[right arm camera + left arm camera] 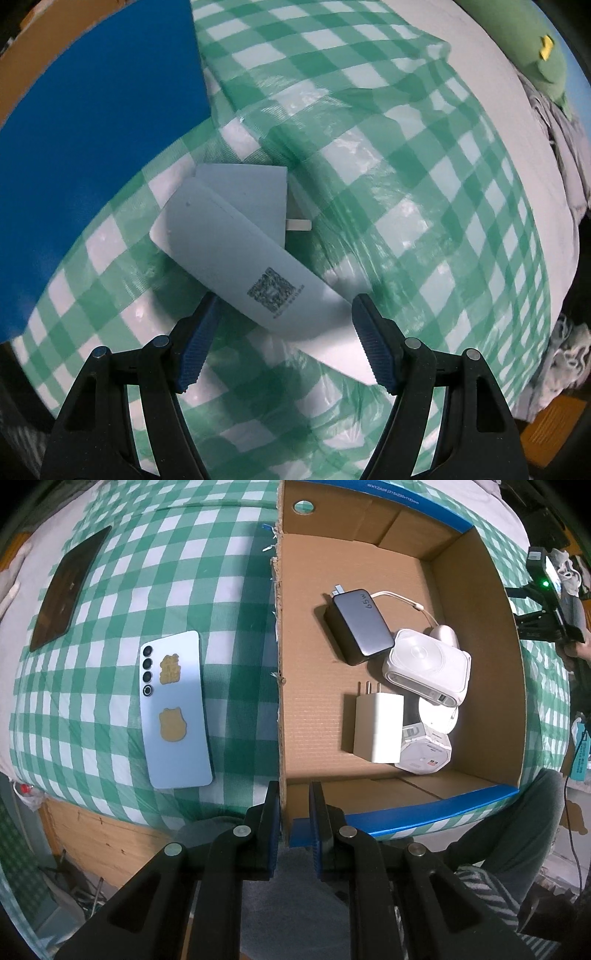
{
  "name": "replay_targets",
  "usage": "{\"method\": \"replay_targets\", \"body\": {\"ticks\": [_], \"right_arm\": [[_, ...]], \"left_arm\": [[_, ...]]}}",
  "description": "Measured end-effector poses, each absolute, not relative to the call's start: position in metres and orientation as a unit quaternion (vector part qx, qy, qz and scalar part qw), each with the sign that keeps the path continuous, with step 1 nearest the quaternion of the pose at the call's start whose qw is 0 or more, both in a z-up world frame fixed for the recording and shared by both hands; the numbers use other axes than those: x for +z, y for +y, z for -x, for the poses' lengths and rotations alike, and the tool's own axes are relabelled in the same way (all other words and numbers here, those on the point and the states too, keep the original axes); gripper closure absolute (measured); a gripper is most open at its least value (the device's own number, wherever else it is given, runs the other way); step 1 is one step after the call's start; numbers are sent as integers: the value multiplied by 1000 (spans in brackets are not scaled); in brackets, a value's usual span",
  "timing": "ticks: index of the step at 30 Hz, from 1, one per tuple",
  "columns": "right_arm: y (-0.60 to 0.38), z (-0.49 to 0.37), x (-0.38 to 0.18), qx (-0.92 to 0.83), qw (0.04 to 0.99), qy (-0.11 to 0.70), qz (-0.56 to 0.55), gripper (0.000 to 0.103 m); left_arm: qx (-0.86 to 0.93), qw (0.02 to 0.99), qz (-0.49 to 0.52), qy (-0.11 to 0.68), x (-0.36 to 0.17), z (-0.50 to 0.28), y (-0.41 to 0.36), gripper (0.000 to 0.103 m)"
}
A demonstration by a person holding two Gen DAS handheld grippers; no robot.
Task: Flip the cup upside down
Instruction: 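Move the right gripper out of the box to the long white power bank, then close the right gripper on the long white power bank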
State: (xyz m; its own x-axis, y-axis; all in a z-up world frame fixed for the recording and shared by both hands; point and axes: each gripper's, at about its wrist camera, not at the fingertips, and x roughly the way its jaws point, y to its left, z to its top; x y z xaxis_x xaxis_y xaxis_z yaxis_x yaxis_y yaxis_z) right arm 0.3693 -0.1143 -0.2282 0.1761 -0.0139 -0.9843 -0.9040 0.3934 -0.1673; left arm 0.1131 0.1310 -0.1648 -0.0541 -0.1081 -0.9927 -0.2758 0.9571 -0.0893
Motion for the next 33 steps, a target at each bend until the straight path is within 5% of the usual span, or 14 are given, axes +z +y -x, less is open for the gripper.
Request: {"method": "replay_targets", "body": {"ticks": [4, 12, 13, 14, 15, 16, 21, 23, 25, 33], "right_arm": [[-109, -364, -233, 347, 633, 528, 448, 31], [-102, -366, -215, 330, 617, 566, 436, 51], [-102, -365, -214, 325, 617, 573, 431, 55], [-102, -365, -213, 325, 614, 585, 419, 75], [-102, -367, -210, 324, 613, 593, 408, 84], [-103, -370, -207, 321, 616, 603, 392, 86], [-103, -370, -202, 337, 622, 579, 405, 81], [-102, -365, -202, 336, 626, 562, 423, 50], [-101, -361, -202, 347, 627, 546, 435, 36], [-96, -353, -231, 345, 604, 535, 479, 35]], "left_arm": [[61, 673, 134, 725, -165, -114, 131, 90], [62, 674, 135, 724, -165, -114, 131, 90], [62, 674, 135, 724, -165, -114, 131, 90], [62, 674, 134, 724, -165, -115, 130, 90], [61, 674, 134, 724, -165, -115, 130, 90], [61, 674, 134, 723, -165, -115, 131, 90], [62, 674, 136, 723, -166, -116, 130, 90], [63, 674, 138, 723, -166, -116, 130, 90], [62, 674, 137, 724, -166, -116, 130, 90], [62, 671, 141, 725, -166, -118, 132, 89]]}}
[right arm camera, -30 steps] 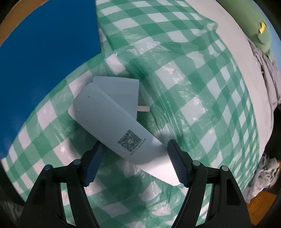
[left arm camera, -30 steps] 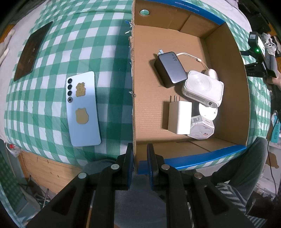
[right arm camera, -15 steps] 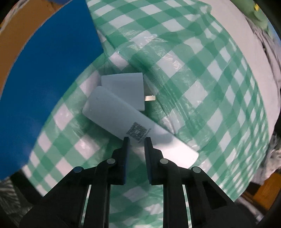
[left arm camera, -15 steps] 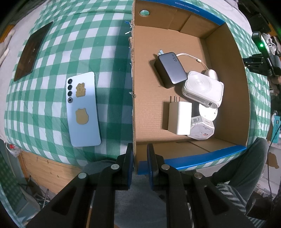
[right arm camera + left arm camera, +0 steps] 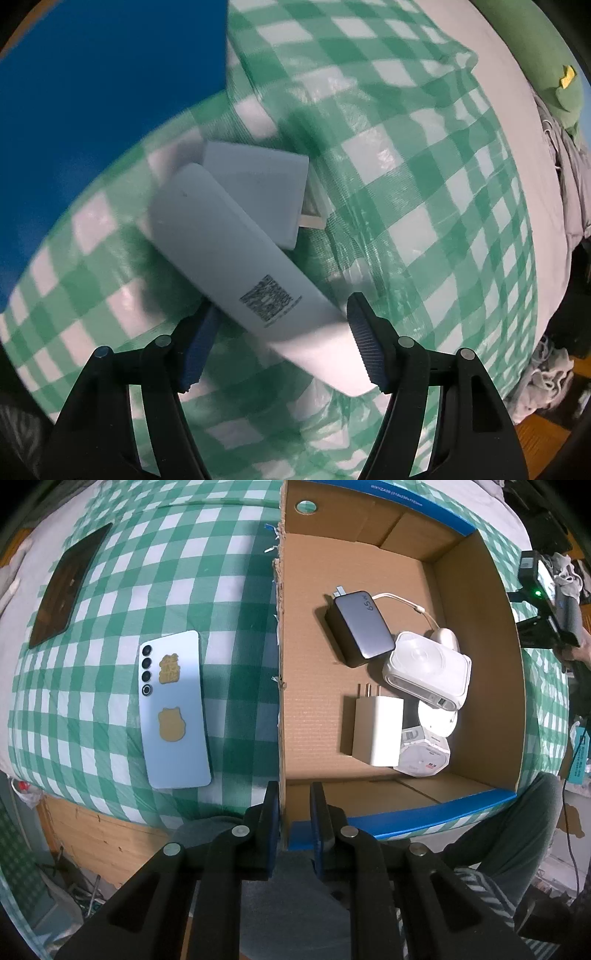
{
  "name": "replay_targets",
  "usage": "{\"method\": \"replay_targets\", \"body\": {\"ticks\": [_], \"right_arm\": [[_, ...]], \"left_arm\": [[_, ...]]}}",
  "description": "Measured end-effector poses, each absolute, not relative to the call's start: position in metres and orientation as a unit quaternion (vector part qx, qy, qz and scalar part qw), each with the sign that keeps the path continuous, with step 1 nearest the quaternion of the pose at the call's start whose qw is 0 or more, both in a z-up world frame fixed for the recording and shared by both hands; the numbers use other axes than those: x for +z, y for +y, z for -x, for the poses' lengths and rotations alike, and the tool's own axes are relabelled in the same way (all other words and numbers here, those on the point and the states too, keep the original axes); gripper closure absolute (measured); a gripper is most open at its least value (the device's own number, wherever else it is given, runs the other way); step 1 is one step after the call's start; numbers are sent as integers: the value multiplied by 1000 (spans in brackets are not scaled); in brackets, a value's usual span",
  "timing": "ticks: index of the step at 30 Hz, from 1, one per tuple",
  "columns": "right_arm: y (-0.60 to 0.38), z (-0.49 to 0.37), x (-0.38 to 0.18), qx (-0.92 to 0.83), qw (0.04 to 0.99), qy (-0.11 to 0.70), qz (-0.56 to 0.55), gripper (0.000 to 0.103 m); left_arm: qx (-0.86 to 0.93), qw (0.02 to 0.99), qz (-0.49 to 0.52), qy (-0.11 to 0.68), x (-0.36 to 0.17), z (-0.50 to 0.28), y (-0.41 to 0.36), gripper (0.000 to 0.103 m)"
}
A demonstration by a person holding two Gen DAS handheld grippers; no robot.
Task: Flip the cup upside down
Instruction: 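Close the right gripper on the long white power bank, then lift the power bank with the right gripper and carry it over the box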
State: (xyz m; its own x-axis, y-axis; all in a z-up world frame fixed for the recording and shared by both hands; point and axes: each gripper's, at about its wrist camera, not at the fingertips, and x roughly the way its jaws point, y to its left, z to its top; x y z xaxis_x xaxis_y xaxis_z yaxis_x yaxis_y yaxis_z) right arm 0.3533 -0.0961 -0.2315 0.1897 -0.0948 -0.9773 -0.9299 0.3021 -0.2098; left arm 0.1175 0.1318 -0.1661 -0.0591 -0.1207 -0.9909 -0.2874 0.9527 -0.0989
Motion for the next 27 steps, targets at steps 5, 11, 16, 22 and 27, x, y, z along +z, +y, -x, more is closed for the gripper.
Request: {"method": "replay_targets", "body": {"ticks": [5, 11, 16, 22, 27], "right_arm": [[-96, -372, -236, 338, 592, 581, 445, 35], [-101, -371, -235, 336, 565, 622, 426, 50], [-105, -356, -234, 331, 566, 648, 387, 58], [-114, -348, -231, 321, 592, 676, 298, 61], [-120, -356, -236, 323, 607, 675, 269, 59]], "left_arm": [[62, 671, 142, 725, -167, -118, 133, 89], [61, 673, 144, 722, -167, -118, 133, 86], [58, 677, 142, 719, -166, -116, 131, 85], [58, 677, 145, 719, -167, -116, 130, 85], [60, 676, 140, 721, -169, -117, 130, 84]]}}
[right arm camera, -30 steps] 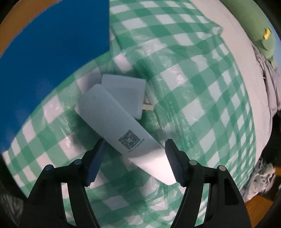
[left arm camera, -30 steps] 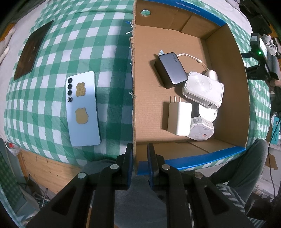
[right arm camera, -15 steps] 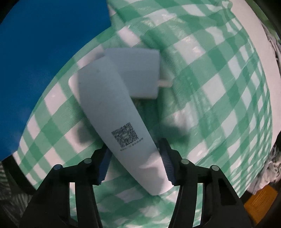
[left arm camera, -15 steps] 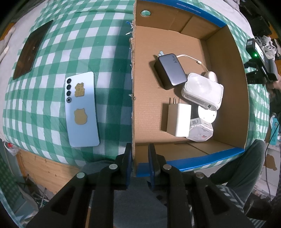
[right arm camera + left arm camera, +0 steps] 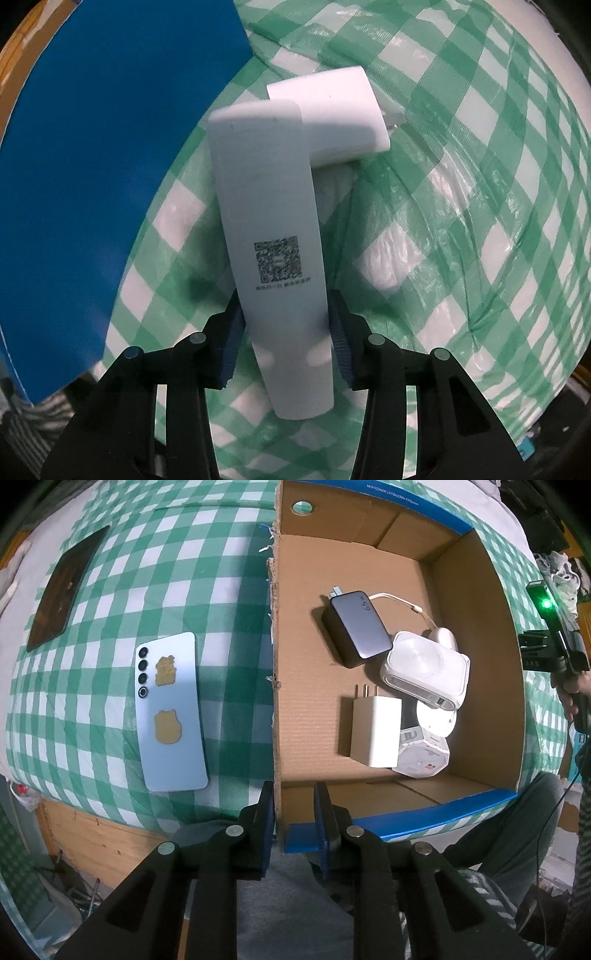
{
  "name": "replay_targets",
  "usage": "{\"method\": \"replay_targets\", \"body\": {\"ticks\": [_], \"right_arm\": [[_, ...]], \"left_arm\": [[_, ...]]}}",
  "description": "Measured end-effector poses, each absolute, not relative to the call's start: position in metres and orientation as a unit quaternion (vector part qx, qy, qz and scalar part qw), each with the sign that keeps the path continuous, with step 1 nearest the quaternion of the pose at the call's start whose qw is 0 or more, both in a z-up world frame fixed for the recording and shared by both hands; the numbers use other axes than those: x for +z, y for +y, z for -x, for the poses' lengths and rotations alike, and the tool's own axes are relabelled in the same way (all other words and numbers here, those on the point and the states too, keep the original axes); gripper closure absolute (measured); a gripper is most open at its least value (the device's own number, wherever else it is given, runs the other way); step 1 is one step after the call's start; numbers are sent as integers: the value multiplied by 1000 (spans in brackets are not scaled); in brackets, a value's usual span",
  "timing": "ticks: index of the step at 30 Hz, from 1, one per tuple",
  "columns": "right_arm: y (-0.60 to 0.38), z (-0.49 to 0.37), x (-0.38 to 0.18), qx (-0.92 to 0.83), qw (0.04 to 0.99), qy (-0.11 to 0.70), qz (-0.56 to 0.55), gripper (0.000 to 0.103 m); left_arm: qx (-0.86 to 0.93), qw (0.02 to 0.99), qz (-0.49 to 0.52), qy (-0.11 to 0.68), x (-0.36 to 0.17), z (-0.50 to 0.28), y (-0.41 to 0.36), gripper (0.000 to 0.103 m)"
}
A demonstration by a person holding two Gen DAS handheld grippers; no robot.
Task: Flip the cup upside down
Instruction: 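Lift the power bank with the right gripper and carry it over the box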
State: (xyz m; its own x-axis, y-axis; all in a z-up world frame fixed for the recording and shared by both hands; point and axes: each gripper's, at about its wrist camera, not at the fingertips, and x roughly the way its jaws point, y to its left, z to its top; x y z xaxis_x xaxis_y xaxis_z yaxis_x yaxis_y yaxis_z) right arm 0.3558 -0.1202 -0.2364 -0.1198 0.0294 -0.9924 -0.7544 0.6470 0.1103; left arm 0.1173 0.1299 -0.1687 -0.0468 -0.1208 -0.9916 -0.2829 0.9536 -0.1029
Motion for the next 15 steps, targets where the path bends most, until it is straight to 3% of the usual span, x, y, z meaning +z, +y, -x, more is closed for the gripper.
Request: {"method": "replay_targets", "body": {"ticks": [8, 15], "right_arm": [[-90, -353, -253, 312, 623, 669, 258, 57], [-81, -352, -258, 289, 643, 671, 231, 61]], "left_arm": [[61, 675, 134, 723, -171, -119, 131, 84], [61, 676, 132, 722, -171, -119, 128, 84]]}}
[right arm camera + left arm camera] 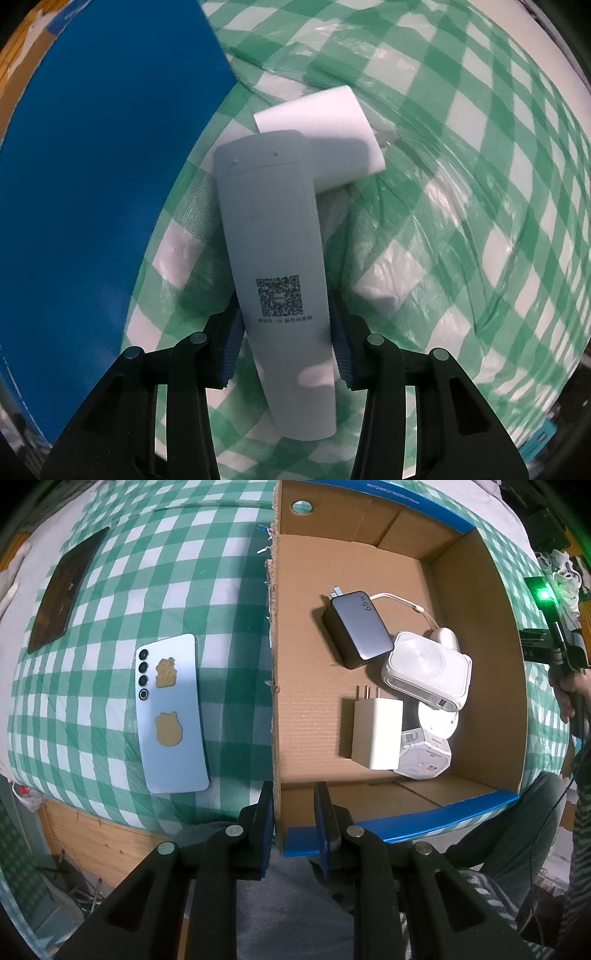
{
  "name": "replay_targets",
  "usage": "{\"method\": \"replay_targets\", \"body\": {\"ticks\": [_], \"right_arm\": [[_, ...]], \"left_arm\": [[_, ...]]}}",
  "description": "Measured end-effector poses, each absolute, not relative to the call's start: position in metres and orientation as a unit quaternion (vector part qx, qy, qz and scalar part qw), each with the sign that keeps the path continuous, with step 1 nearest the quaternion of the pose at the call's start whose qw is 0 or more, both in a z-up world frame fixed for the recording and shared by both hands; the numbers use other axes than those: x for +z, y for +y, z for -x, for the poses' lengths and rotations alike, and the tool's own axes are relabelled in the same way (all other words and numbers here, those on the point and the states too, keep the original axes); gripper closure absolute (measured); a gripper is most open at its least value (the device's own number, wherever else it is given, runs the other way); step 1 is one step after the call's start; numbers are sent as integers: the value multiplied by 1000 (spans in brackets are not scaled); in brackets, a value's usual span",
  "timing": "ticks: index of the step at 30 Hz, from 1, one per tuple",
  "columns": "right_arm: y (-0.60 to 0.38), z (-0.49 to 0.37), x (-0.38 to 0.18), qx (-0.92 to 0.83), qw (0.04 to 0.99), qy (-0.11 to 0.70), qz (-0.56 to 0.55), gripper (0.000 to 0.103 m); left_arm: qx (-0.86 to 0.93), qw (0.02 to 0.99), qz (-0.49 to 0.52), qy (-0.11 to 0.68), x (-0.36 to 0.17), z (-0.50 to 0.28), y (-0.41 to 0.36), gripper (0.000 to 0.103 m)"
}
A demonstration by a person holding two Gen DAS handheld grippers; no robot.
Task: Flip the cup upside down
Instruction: 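Lift the power bank with the right gripper and carry it over the box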
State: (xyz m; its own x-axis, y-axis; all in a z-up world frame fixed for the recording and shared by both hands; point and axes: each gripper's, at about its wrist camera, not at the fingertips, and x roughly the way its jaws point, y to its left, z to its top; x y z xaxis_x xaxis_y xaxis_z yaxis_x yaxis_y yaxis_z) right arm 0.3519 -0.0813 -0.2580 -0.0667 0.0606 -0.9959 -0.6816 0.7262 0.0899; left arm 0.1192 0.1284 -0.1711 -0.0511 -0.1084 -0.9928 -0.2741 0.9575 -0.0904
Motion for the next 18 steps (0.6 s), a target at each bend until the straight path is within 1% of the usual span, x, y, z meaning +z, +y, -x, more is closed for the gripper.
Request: {"method": "replay_targets", "body": {"ticks": [8, 18], "right_arm": [[-94, -341, -247, 287, 641, 688, 184, 62], [-113, -335, -223, 290, 651, 684, 155, 63]], "left_arm": [[59, 678, 133, 721, -172, -120, 127, 84], [59, 678, 133, 721, -172, -120, 128, 84]]}}
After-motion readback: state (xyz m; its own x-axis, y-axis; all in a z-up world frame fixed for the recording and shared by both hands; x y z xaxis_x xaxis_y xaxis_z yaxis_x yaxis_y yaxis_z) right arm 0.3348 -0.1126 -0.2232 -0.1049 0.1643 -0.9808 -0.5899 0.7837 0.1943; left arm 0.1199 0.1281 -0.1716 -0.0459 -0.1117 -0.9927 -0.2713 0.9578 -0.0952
